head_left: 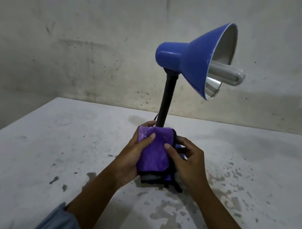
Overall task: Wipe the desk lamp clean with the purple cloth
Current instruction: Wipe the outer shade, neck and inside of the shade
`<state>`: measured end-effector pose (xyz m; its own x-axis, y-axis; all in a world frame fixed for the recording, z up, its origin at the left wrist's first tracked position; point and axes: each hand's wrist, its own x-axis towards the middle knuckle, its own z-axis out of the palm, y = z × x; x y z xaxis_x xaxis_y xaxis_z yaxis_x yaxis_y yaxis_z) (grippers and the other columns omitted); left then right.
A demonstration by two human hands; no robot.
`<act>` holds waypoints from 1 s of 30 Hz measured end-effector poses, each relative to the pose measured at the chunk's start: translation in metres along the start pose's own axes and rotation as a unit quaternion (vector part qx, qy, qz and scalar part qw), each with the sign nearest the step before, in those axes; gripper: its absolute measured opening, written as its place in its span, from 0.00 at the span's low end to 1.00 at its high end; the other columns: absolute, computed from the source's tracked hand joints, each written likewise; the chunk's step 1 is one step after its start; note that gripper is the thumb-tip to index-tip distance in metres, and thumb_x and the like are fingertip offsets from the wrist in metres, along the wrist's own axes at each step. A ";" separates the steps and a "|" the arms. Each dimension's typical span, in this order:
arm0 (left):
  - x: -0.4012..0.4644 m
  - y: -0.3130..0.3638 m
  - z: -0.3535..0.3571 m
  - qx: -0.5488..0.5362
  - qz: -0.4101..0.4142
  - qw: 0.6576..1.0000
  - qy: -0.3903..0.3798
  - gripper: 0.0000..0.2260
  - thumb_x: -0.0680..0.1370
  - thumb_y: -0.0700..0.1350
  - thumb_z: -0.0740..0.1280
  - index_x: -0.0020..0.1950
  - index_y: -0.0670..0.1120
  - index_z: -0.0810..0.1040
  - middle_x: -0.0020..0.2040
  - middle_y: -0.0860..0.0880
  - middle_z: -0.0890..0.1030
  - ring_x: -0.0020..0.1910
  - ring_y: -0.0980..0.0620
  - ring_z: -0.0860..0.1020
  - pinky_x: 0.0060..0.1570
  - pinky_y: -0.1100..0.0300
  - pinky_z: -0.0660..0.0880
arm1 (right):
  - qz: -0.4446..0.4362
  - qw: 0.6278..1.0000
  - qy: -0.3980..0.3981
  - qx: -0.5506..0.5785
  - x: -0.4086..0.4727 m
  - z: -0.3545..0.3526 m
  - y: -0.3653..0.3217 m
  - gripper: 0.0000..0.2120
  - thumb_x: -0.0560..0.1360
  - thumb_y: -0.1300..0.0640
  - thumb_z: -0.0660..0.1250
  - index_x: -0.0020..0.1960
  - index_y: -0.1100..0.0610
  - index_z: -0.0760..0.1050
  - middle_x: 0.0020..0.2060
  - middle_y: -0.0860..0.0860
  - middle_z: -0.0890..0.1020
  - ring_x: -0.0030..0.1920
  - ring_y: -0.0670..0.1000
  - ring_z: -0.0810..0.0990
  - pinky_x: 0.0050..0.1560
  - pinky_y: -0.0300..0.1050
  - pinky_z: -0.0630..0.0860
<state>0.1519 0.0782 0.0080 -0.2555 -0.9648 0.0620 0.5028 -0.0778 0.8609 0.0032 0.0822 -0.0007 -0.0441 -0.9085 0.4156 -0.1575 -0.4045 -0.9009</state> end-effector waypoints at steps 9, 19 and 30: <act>-0.001 0.004 -0.016 0.215 0.029 0.973 -0.082 0.16 0.69 0.44 0.72 0.56 0.47 0.76 0.53 0.47 0.79 0.53 0.46 0.79 0.46 0.56 0.79 | 0.011 0.990 0.120 0.075 0.007 -0.021 -0.010 0.09 0.78 0.58 0.63 0.48 0.43 0.73 0.43 0.51 0.82 0.39 0.45 0.80 0.33 0.35 0.75; 0.000 0.013 -0.019 0.040 -0.024 0.998 0.043 0.23 0.65 0.44 0.74 0.58 0.42 0.76 0.57 0.41 0.78 0.56 0.42 0.78 0.50 0.46 0.79 | 0.114 0.973 0.164 0.114 0.012 -0.042 -0.006 0.10 0.73 0.54 0.70 0.53 0.49 0.75 0.38 0.49 0.85 0.39 0.49 0.82 0.41 0.46 0.79; -0.006 0.005 -0.007 -0.124 -0.063 0.989 0.044 0.28 0.71 0.58 0.66 0.64 0.41 0.72 0.59 0.38 0.79 0.55 0.41 0.79 0.51 0.47 0.78 | -0.319 0.848 -0.002 -0.423 -0.038 0.030 -0.007 0.19 0.69 0.48 0.69 0.56 0.55 0.79 0.53 0.50 0.83 0.56 0.51 0.80 0.59 0.50 0.75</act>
<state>0.1624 0.0821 0.0083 -0.2620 -0.9606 -0.0925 0.6619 -0.2486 0.7072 0.0351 0.1169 -0.0142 0.3187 -0.5342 0.7830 -0.8002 -0.5944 -0.0798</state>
